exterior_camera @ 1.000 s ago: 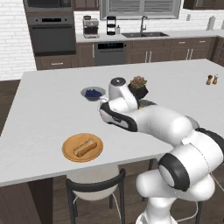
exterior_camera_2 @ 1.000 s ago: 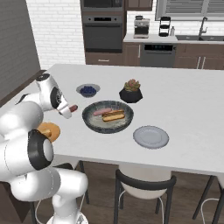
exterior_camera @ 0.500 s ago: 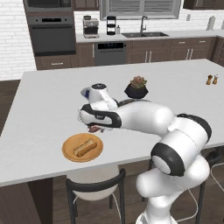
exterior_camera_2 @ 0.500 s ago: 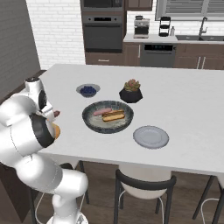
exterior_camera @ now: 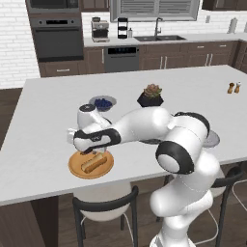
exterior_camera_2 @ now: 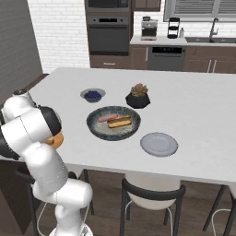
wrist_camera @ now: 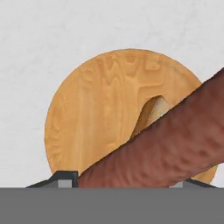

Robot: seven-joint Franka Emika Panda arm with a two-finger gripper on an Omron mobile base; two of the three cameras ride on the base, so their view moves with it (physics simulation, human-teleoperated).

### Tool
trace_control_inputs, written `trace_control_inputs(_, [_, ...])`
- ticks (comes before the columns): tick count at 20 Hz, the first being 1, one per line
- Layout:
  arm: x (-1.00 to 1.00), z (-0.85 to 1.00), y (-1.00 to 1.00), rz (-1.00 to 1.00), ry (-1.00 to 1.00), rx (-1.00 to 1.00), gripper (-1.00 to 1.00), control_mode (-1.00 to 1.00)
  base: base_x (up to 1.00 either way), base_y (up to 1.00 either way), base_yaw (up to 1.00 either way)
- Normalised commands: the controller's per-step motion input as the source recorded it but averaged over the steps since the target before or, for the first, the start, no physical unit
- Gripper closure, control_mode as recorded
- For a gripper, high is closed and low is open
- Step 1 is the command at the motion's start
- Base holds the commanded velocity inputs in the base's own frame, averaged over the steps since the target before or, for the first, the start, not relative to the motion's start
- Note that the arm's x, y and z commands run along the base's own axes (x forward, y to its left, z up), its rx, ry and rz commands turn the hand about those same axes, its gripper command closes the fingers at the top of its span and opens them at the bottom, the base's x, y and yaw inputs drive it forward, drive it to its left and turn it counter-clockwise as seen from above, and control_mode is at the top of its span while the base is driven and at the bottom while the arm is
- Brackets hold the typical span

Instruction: Place one bun and one sausage from the bowl on each plate.

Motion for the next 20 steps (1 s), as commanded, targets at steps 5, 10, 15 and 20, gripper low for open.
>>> trace_control_inputs(5, [0.14,-0.43,0.11,-0.01,0.00,0.04,-1.00,-1.00,0.00,0.00,0.00])
trace_control_inputs(10, [0.01,-0.02,0.00,0.00,0.01,0.01,-1.00,-1.00,0.00,0.00,0.00])
trace_control_inputs(15, [-0.01,0.00,-0.05,0.00,0.00,0.00,-1.00,-1.00,0.00,0.00,0.00])
trace_control_inputs(20, [-0.21,0.22,-0.39,-0.03,-0.05,0.03,-1.00,-1.00,0.00,0.00,0.00])
